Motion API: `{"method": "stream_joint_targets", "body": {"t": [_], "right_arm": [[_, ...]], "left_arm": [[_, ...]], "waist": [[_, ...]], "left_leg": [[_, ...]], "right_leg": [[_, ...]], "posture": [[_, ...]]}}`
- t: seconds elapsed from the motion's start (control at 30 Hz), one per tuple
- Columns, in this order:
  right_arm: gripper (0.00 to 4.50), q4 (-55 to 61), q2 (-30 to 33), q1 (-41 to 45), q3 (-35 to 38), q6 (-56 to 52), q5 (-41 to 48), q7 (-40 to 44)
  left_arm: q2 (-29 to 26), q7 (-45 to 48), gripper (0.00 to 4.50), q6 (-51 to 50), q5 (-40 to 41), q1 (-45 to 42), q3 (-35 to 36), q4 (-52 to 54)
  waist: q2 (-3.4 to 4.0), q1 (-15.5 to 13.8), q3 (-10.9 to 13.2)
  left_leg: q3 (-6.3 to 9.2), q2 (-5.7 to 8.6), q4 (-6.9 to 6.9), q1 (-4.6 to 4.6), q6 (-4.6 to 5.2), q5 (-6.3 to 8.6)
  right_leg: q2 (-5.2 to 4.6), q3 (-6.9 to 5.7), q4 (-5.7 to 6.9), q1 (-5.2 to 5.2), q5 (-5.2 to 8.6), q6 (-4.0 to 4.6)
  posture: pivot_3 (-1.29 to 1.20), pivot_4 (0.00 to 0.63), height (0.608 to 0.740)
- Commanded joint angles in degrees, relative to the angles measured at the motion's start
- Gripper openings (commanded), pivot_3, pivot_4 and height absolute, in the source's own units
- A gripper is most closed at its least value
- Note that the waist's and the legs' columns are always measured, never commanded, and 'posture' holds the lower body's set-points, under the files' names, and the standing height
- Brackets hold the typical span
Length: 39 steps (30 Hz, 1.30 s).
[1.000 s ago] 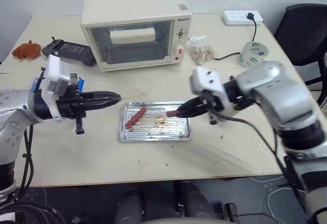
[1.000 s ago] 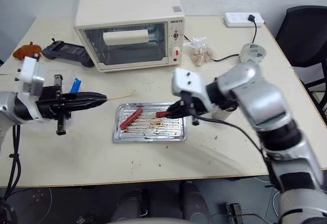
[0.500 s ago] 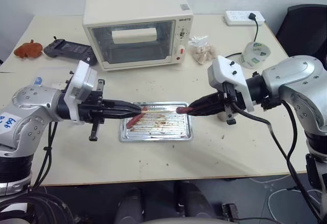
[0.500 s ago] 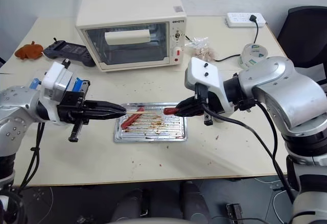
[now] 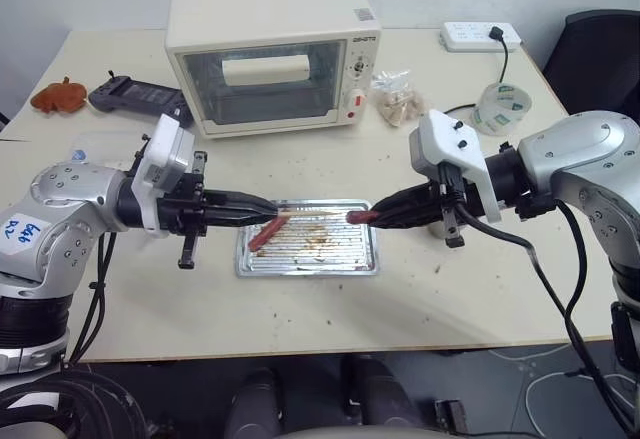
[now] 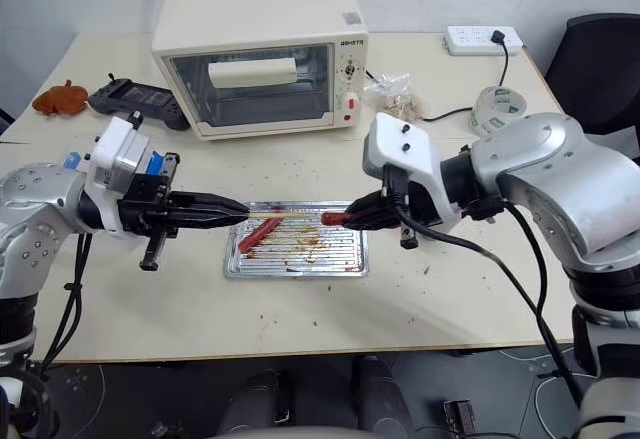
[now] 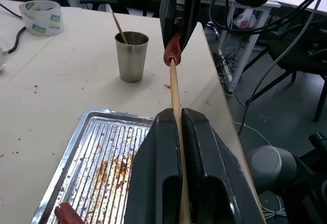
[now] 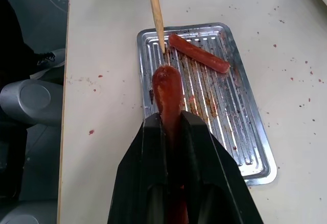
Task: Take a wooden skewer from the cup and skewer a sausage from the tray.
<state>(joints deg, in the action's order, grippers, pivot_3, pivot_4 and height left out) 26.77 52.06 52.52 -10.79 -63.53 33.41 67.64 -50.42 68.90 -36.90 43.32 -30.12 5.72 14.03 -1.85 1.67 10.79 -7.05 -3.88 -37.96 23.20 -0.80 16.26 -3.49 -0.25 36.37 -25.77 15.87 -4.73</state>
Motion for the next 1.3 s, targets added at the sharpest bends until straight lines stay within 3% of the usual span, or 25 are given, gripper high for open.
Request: {"method": "stream_joint_targets", "body": {"t": [0.03, 0.7, 1.3], "right_arm": [[0.1, 1.3, 1.1, 0.6, 2.4, 1.1, 1.2, -0.5], [0.1, 2.6, -1.7, 3.6, 1.4, -0.7, 6.2, -4.9], [0.1, 0.8, -5.2, 5.8, -2.7, 1.7, 3.8, -3.7]], "left_arm": [[-0.7, 0.4, 0.0, 0.6, 0.0, -0.3, 1.4, 1.0], [2.3, 0.5, 0.0, 0.9, -0.8, -2.8, -1.4, 0.8], [13.1, 0.9, 0.0, 5.1, -7.8, -9.2, -8.3, -3.7]], "waist": [[0.0, 0.0, 0.0], [0.0, -0.1, 0.0], [0.0, -0.1, 0.0]], "left_leg": [[0.0, 0.0, 0.0, 0.0, 0.0, 0.0], [0.0, 0.0, -0.03, 0.0, 0.0, 0.0], [-0.04, 0.0, -0.11, 0.03, 0.01, 0.0]], "right_leg": [[0.0, 0.0, 0.0, 0.0, 0.0, 0.0], [0.0, 0.0, 0.03, 0.01, 0.0, -0.01], [0.02, -0.05, 0.07, 0.05, -0.01, -0.02]], "posture": [[0.0, 0.15, 0.74], [0.0, 0.15, 0.74], [0.0, 0.15, 0.74]]}}
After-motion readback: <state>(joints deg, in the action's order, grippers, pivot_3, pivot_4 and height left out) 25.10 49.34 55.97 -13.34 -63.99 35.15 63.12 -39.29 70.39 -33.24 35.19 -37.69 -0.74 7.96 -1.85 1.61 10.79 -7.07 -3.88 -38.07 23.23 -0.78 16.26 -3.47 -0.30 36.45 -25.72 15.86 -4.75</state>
